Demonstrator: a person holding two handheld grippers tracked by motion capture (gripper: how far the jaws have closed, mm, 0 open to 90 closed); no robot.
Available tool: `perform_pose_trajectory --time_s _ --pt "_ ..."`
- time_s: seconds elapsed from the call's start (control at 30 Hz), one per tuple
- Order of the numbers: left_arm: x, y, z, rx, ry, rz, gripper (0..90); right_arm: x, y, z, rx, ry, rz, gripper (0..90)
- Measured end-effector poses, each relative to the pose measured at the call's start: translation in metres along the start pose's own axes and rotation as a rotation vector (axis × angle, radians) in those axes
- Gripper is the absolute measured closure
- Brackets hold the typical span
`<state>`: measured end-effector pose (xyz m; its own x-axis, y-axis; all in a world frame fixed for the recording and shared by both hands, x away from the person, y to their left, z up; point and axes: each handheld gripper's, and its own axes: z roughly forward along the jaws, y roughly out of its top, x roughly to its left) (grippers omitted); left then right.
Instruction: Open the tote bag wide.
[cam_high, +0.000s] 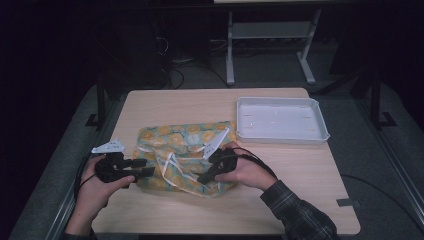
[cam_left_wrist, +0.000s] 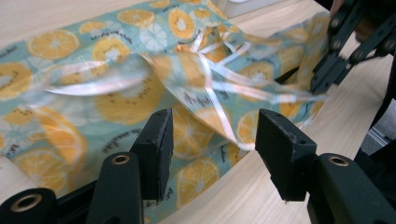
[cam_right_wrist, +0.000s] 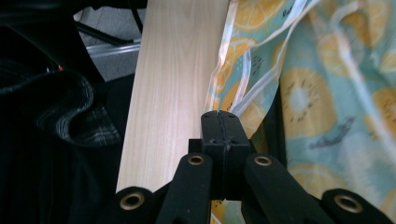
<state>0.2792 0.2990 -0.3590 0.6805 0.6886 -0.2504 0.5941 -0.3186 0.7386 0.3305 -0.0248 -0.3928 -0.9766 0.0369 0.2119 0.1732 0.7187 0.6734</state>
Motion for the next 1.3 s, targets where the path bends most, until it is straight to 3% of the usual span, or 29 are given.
perform_pose_trajectory --time_s 0.33,0.53,0.6,0.83,1.3 --pt "-0.001 0.02 0.001 -0.026 -0.008 0.048 48.7 0.009 -0.013 0.013 0.047 0.014 0.002 90.0" --pt "-0.002 0.029 0.019 -0.01 -0.037 0.062 60.6 0.009 -0.015 0.016 0.055 0.017 0.018 90.0" --pt "-0.004 0.029 0.03 0.021 -0.055 0.069 65.7 0.01 -0.018 0.018 0.074 0.015 0.011 90.0" --pt "-0.006 0.023 0.042 0.062 -0.071 0.07 69.9 0.016 -0.027 0.027 0.128 0.014 -0.001 90.0" --pt "-0.006 0.013 0.049 0.097 -0.087 0.081 71.8 0.023 -0.037 0.05 0.26 -0.02 -0.043 90.0"
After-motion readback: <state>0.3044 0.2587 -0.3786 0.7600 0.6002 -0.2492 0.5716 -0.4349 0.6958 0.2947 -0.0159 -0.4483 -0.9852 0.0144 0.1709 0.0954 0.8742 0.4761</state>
